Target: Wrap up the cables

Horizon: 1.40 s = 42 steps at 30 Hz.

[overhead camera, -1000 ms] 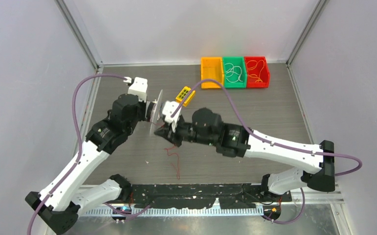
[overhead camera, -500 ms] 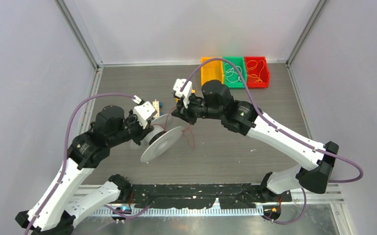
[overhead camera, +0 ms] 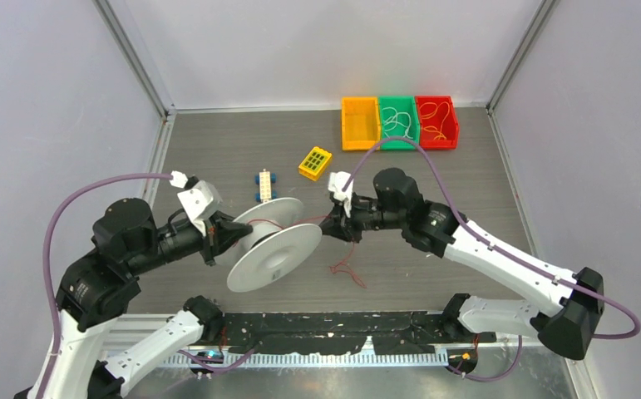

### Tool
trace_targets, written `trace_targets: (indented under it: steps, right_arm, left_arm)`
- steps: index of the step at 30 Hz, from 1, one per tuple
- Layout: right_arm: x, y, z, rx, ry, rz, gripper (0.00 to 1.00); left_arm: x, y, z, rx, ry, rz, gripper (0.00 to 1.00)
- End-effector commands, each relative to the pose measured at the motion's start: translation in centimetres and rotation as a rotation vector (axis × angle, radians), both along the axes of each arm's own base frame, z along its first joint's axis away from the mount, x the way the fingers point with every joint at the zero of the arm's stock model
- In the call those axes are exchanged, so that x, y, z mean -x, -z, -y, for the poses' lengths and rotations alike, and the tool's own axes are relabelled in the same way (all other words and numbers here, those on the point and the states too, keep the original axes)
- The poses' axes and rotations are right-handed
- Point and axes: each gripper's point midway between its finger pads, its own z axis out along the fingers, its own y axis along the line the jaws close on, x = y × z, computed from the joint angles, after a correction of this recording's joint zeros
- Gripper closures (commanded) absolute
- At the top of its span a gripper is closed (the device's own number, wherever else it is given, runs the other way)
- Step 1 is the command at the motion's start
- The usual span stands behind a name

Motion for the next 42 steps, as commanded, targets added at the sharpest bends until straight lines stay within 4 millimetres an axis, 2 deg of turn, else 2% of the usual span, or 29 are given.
trace_targets:
  steps: [1, 2, 3, 4, 5, 6, 11, 16, 23, 32, 38, 42]
  right_arm:
    - [2.8, -0.9, -1.0, -0.192, -0.108, -0.035, 0.82]
    - [3.0, -1.4, -1.3, -0.236, -0.131, -0.022, 0.81]
    - [3.5, -0.3, -1.3, -0.239, -0.135, -0.059, 0.81]
    - [3.6, -0.7, -1.6, -0.272, -0.149, -0.042, 0.79]
    - [4.0, 0.2, -1.6, -0.271, -0.148, -0.078, 0.79]
    - [4.2, -0.1, -1.9, -0.293, -0.157, -0.069, 0.78]
    - [5.1, 1.2, -2.2, -0.325, -0.149, -0.105, 0.76]
    - [5.9, 3.5, -2.1, -0.326, -0.147, -0.16, 0.76]
    - [6.4, 5.1, -2.2, -0.357, -0.123, -0.195, 0.76]
    - [7.3, 7.5, -2.6, -0.367, -0.104, -0.249, 0.76]
    - [7.7, 8.6, -2.7, -0.366, -0.084, -0.275, 0.78]
    - [7.9, 10.0, -2.8, -0.347, -0.066, -0.302, 0.78]
  left_arm:
    - [0.7, -3.4, 1.1, 0.132, 0.028, -0.002, 1.0]
    - [0.7, -3.6, 1.2, 0.15, 0.031, -0.009, 1.0]
    - [0.8, -3.9, 1.4, 0.169, 0.036, -0.011, 1.0]
    - [0.8, -4.2, 1.6, 0.187, 0.041, -0.013, 1.0]
    - [0.7, -4.4, 1.8, 0.2, 0.04, -0.018, 1.0]
    - [0.6, -4.6, 1.9, 0.211, 0.034, -0.021, 1.0]
    - [-0.1, -5.1, 1.9, 0.236, 0.001, -0.029, 1.0]
    - [-1.1, -6.1, 1.1, 0.276, -0.086, -0.018, 1.0]
    - [-2.1, -8.0, 0.5, 0.434, -0.2, -0.074, 1.0]
    - [-3.7, -9.1, -1.9, 0.573, -0.378, -0.069, 1.0]
    - [-5.1, -8.8, -2.7, 0.63, -0.478, -0.086, 1.0]
    - [-6.1, -9.0, -4.1, 0.692, -0.575, -0.086, 1.0]
